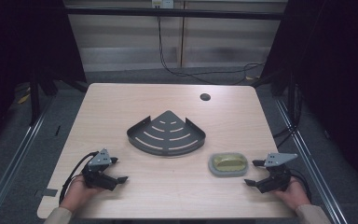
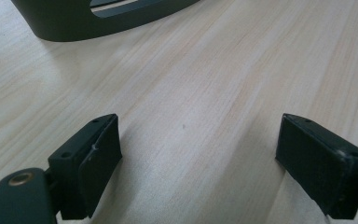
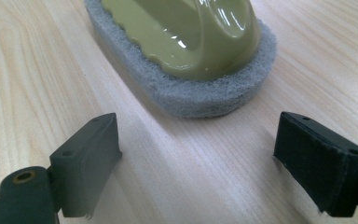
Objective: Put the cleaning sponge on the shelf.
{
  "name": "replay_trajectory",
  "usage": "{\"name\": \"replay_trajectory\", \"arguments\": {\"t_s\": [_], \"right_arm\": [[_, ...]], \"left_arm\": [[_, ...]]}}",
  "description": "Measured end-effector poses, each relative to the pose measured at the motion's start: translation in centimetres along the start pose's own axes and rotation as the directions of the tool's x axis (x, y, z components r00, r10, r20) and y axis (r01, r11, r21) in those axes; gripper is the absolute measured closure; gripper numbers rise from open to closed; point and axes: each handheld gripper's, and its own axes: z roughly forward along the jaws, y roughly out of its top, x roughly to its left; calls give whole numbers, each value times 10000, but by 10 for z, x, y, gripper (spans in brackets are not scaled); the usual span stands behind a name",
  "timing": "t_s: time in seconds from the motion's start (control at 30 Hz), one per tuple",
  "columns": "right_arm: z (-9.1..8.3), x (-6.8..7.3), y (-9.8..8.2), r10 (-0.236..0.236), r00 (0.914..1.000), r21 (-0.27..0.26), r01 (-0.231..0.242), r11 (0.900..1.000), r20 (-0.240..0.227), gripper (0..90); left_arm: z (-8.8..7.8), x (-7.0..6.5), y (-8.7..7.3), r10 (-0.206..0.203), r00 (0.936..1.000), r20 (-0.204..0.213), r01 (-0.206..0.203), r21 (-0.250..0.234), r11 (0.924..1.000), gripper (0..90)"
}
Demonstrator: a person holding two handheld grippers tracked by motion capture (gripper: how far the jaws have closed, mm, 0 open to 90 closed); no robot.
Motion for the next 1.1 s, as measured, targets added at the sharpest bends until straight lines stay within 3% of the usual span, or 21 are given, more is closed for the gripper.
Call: {"name": "replay_trajectory", "arguments": {"t_s": [0.1,0.23,0.4,0.6,0.63,0.7,0.8,1.1], "right_arm": [[1,1,2,154,9998,61,-155,9999,122,133],[0,-2,9,423,9991,557,-421,9976,-23,133],[-2,-5,21,278,9986,1564,-205,9875,-448,185],[0,-6,36,24,9968,2029,139,9791,-797,248],[0,-5,44,-275,9969,2408,444,9696,-731,249],[-1,-6,51,-147,9965,2772,371,9601,-822,252],[-3,-7,58,-356,9967,2916,556,9549,-735,250],[-6,-10,91,-1190,9898,3501,1393,9263,-790,269]], "left_arm": [[0,0,0,-14,10000,-24,14,0,10000,137],[-1,1,0,-24,10000,-90,24,32,10000,137],[-1,1,0,-83,10000,-53,83,16,10000,137],[0,1,0,-129,9999,-4,129,-34,9999,137],[-1,1,0,-107,9999,-40,107,0,9999,137],[-1,1,0,-54,10000,-71,54,16,10000,136],[-1,1,0,-17,10000,-94,17,36,10000,137],[0,1,0,-34,9999,-95,34,25,10000,136]]}}
